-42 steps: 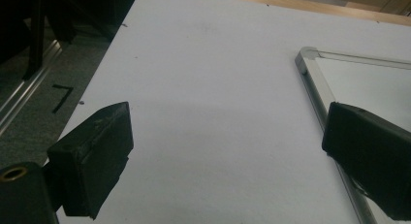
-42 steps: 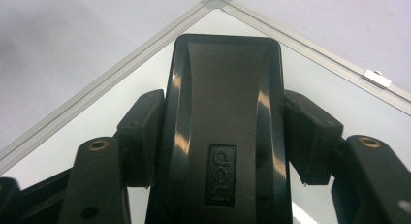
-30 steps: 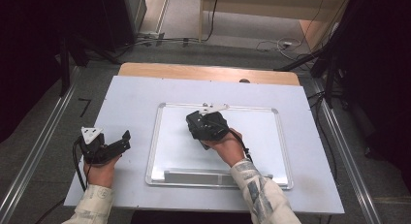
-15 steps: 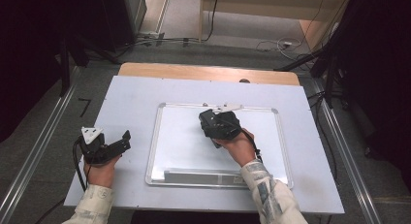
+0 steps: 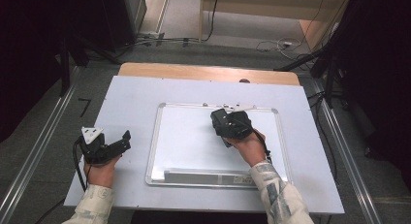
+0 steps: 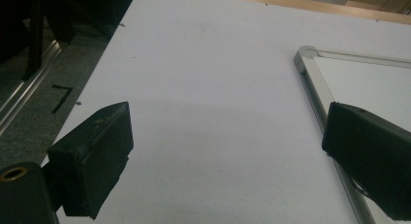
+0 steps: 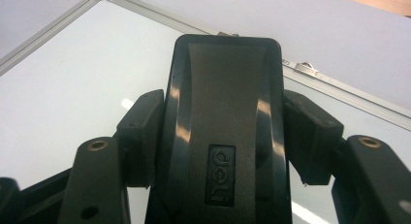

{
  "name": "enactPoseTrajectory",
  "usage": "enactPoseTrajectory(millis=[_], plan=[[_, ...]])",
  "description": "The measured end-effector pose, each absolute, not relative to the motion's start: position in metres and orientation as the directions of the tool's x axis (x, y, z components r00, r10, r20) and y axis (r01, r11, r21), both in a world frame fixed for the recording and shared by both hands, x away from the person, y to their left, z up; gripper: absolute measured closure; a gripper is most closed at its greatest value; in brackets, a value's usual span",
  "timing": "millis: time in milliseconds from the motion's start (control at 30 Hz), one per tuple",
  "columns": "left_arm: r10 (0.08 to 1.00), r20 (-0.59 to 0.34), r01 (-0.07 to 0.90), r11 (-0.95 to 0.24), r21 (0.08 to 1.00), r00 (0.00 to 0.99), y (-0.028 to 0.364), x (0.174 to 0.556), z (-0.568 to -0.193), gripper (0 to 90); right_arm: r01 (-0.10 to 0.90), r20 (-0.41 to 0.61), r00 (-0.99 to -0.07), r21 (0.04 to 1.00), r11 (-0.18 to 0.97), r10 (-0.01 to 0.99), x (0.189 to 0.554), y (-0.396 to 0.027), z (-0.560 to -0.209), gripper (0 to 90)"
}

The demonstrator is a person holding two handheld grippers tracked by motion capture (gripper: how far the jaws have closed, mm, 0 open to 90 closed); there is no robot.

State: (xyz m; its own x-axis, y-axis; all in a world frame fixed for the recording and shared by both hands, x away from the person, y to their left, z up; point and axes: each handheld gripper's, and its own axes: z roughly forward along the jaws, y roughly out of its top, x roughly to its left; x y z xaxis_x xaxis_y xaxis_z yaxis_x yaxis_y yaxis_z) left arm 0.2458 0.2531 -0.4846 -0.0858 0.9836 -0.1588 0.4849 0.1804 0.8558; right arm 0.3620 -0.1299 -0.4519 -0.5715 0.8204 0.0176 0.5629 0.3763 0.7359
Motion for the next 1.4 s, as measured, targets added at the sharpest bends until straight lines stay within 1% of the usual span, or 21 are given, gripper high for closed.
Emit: enactPoseTrajectory(millis=[200,633,1000,1400], plan=[[0.983,-0.160,0.485,0.182,0.856,-0.086,0.253,0.246,-0.485,4.5,0.570,0.015,-0.549,0.738,0.361,0.836,0.364,-0.140,-0.451,35.9],[0.983,-0.161,0.485,0.182,0.855,-0.085,0.253,0.246,-0.485,4.5,0.618,0.003,-0.442,0.726,0.303,0.897,0.376,-0.180,-0.458,35.9],[0.984,-0.159,0.488,0.180,0.854,-0.084,0.253,0.247,-0.485,4.5,0.659,-0.022,-0.320,0.713,0.239,0.947,0.390,-0.222,-0.467,35.8],[0.984,-0.159,0.487,0.180,0.855,-0.084,0.253,0.247,-0.485,4.5,0.710,-0.031,-0.188,0.687,0.157,0.982,0.406,-0.252,-0.478,35.8]])
